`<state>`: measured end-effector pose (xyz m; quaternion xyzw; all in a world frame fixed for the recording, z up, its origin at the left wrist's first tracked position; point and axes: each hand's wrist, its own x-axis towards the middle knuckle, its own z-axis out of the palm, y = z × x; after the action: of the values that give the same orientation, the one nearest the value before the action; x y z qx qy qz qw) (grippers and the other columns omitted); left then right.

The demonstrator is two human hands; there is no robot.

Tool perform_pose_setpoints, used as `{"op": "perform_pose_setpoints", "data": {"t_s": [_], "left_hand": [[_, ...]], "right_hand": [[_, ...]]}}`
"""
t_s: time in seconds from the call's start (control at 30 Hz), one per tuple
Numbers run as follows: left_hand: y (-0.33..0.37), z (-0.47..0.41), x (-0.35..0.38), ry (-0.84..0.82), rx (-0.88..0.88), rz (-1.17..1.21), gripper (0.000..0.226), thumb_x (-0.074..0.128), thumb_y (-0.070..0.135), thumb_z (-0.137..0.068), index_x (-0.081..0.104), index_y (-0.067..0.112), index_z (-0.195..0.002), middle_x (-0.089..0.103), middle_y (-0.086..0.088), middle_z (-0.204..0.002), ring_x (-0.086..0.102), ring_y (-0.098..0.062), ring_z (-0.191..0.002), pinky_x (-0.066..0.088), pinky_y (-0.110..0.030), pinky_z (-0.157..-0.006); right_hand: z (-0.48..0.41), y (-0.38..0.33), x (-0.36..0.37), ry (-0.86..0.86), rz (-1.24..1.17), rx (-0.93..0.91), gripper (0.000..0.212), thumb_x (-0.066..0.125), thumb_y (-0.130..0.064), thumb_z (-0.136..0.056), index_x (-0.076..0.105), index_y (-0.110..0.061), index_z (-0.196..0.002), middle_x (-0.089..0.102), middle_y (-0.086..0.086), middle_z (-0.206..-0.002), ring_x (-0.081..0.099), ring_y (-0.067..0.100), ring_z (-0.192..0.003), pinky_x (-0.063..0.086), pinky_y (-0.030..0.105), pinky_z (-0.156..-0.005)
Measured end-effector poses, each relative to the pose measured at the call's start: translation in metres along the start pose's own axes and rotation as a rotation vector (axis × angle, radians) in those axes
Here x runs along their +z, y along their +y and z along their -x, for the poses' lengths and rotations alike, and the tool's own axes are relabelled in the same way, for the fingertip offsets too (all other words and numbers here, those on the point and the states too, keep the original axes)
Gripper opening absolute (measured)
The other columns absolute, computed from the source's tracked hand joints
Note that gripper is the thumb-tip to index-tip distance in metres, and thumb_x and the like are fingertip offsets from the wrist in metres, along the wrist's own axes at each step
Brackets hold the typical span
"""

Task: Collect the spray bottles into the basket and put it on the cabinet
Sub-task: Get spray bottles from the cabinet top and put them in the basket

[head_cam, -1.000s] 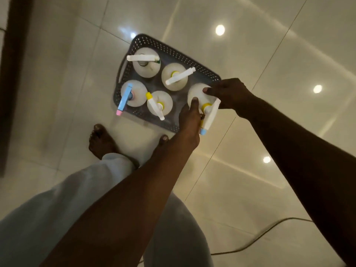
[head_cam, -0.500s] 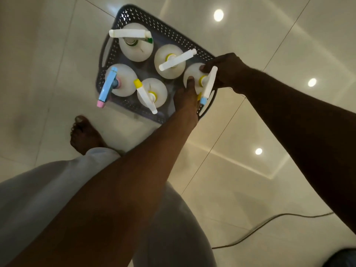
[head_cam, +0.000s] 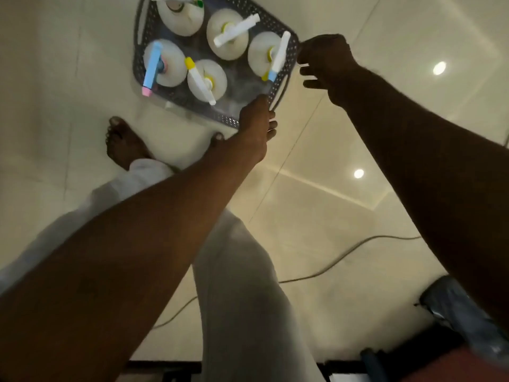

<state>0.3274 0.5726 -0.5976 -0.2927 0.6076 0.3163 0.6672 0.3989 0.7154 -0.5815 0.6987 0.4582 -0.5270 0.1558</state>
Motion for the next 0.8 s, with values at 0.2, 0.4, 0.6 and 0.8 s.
{"op": "perform_pose_setpoints", "data": {"t_s": [0.2,0.4,0.6,0.8], "left_hand": [[0.013,0.127,-0.013,-0.076,0.107,-0.184,0.016,0.048,0.024,-0.104,0.061,0.017,-0.102,0.06,-0.008,-0.103,0.05,-0.025,-0.097,0.042,-0.035,-0.079],[0.055,0.256,-0.038,0.067,0.465,-0.283,0.018,0.052,0.028,-0.093,0.067,0.023,-0.086,0.073,-0.013,-0.1,0.07,-0.033,-0.096,0.053,-0.048,-0.087],[0.07,0.375,-0.082,0.132,0.649,-0.259,0.029,0.051,0.03,-0.1,0.073,0.012,-0.109,0.077,-0.012,-0.113,0.073,-0.033,-0.109,0.054,-0.056,-0.105],[0.047,0.481,-0.142,0.208,0.806,-0.204,0.018,0.052,0.034,-0.103,0.069,0.034,-0.098,0.075,-0.002,-0.113,0.071,-0.025,-0.111,0.054,-0.053,-0.107]], "right_hand": [[0.126,-0.009,-0.005,0.126,-0.152,-0.081,0.014,0.066,-0.015,-0.094,0.079,-0.01,-0.095,0.069,0.006,-0.084,0.064,0.022,-0.081,0.052,0.041,-0.074],[0.259,-0.065,0.004,0.139,-0.194,-0.264,0.017,0.063,-0.02,-0.098,0.08,-0.02,-0.102,0.072,-0.007,-0.089,0.07,0.021,-0.092,0.057,0.04,-0.087],[0.376,-0.112,0.012,0.065,-0.25,-0.377,0.025,0.059,-0.019,-0.104,0.077,-0.011,-0.12,0.077,0.002,-0.113,0.071,0.024,-0.112,0.056,0.053,-0.105],[0.471,-0.119,0.028,0.011,-0.205,-0.494,0.029,0.06,-0.018,-0.104,0.074,-0.008,-0.128,0.076,0.01,-0.124,0.069,0.028,-0.119,0.054,0.053,-0.108]]}}
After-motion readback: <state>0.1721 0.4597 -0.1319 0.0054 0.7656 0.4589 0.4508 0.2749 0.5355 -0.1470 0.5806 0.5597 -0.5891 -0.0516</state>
